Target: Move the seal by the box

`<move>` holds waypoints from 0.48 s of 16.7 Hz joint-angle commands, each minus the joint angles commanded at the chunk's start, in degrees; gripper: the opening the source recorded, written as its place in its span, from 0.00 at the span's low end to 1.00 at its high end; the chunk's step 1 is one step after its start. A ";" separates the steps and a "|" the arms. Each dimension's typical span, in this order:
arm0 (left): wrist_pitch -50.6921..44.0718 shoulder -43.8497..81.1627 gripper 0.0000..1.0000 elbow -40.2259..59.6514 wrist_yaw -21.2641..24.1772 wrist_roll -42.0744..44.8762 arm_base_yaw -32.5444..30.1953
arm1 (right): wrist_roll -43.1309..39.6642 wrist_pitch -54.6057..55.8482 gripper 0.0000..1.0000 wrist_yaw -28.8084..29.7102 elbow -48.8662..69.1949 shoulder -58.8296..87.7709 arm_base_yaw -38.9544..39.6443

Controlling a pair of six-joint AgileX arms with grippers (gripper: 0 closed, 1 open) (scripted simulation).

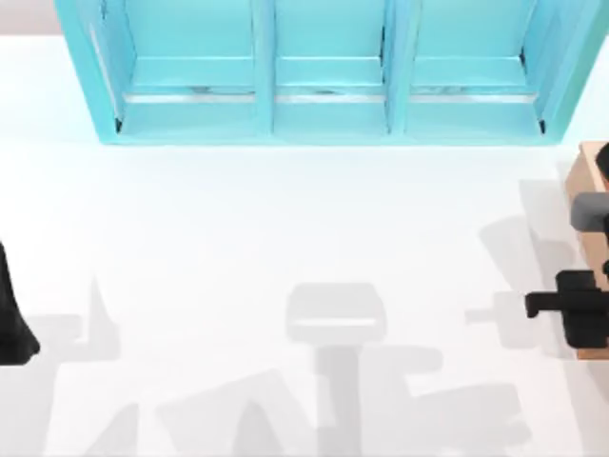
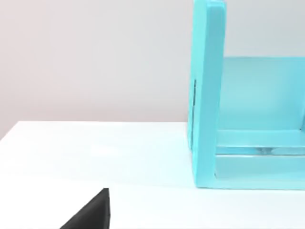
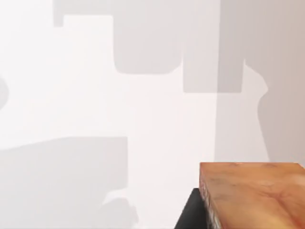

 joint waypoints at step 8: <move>0.00 0.00 1.00 0.00 0.00 0.00 0.00 | 0.00 0.00 0.45 0.00 0.00 0.00 0.00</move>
